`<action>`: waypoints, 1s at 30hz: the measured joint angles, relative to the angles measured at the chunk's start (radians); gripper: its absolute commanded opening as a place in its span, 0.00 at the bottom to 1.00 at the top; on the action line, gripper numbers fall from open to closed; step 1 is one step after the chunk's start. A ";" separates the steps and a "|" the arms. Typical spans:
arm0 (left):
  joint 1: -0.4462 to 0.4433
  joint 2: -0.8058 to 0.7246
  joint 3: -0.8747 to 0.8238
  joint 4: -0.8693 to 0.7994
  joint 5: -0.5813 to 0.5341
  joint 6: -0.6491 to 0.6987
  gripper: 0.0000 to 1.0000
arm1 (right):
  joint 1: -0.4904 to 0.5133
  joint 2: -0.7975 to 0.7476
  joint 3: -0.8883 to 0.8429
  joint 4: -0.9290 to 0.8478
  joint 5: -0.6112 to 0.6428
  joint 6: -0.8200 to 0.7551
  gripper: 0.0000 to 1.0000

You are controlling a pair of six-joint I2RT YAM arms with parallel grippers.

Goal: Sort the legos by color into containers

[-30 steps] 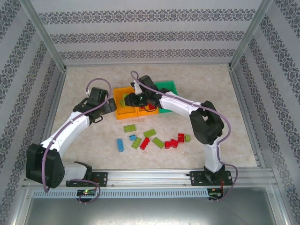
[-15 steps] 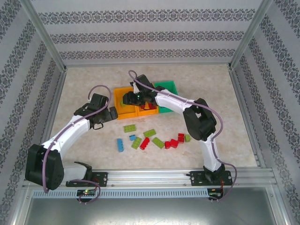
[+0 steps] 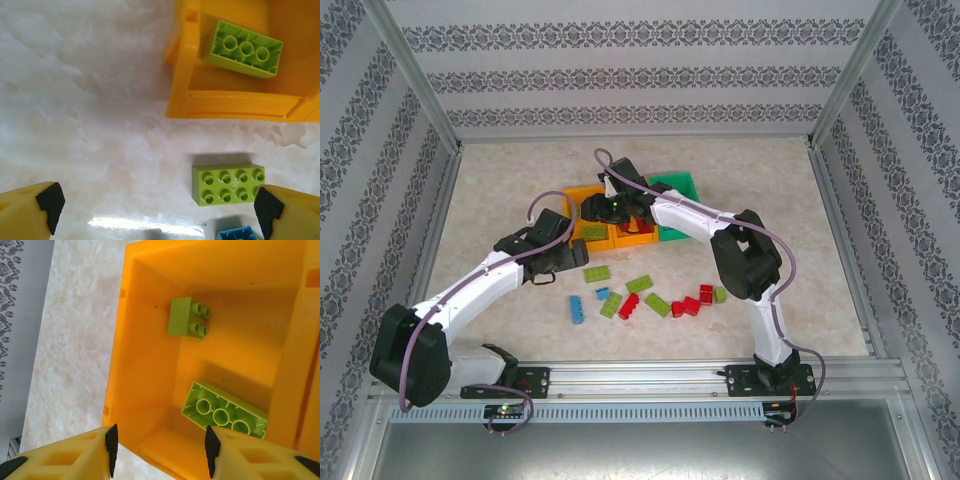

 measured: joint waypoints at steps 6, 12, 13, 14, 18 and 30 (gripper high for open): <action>-0.012 0.007 0.003 -0.001 0.034 -0.009 1.00 | 0.000 -0.051 -0.050 0.018 0.035 -0.005 0.60; -0.125 0.168 0.072 -0.010 0.077 -0.031 0.99 | -0.009 -0.187 -0.119 0.019 0.109 -0.030 0.70; -0.138 0.193 0.078 -0.010 0.083 -0.039 0.99 | -0.013 -0.220 -0.137 0.018 0.124 -0.031 0.73; -0.147 0.209 0.079 -0.010 0.089 -0.045 0.99 | -0.017 -0.243 -0.153 0.023 0.132 -0.033 0.76; -0.159 0.255 0.092 -0.012 0.099 -0.073 0.99 | -0.074 -0.363 -0.279 0.037 0.185 -0.040 0.83; -0.159 0.402 0.171 -0.008 0.119 -0.092 0.96 | -0.270 -0.622 -0.622 0.003 0.315 -0.066 0.88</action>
